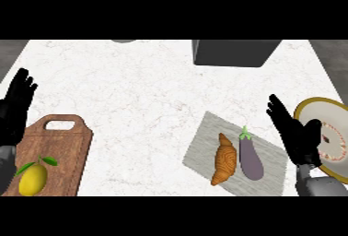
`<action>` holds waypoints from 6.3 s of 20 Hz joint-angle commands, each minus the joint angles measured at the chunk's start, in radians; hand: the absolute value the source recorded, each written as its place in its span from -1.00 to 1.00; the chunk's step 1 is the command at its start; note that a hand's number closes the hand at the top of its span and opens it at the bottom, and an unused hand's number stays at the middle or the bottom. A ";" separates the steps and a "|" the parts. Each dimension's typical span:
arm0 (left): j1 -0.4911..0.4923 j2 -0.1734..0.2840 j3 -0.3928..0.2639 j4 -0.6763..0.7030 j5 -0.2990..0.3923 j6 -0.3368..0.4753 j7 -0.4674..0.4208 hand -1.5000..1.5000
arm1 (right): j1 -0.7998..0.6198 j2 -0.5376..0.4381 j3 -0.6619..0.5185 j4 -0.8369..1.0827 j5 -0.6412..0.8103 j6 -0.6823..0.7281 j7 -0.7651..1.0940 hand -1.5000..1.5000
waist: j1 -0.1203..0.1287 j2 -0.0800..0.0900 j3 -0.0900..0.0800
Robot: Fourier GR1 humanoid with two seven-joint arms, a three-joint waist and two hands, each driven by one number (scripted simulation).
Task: Pick the croissant from the placemat and place it in the bowl
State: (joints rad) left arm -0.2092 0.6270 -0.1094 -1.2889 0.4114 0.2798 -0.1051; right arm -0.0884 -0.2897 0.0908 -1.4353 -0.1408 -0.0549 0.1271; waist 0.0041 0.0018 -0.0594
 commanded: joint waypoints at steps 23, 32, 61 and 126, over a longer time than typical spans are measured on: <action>0.033 -0.165 -0.021 -0.209 0.167 -0.154 -0.007 0.00 | -0.059 -0.094 0.141 -0.128 0.871 -0.104 0.898 -1.00 | 0.013 -0.001 0.052; 0.036 -0.171 -0.039 -0.226 0.146 -0.142 0.003 0.00 | -0.247 -0.013 0.170 -0.122 0.546 0.393 1.247 -1.00 | 0.031 -0.003 0.054; 0.123 -0.214 -0.005 -0.306 0.094 -0.119 0.021 0.00 | -0.145 0.201 0.293 -0.153 0.839 0.275 1.304 -1.00 | -0.010 -0.005 0.059; 0.095 -0.274 0.088 -0.317 0.038 -0.200 0.099 0.00 | 0.497 -0.549 -0.599 -0.500 0.408 0.178 -0.254 1.00 | -0.013 -0.003 0.059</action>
State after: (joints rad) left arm -0.0850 0.3718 -0.0053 -1.5953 0.4683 0.0709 -0.0247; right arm 0.4573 -0.8473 -0.4047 -2.0171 0.3389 0.0797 -0.1134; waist -0.0313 -0.0053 -0.0003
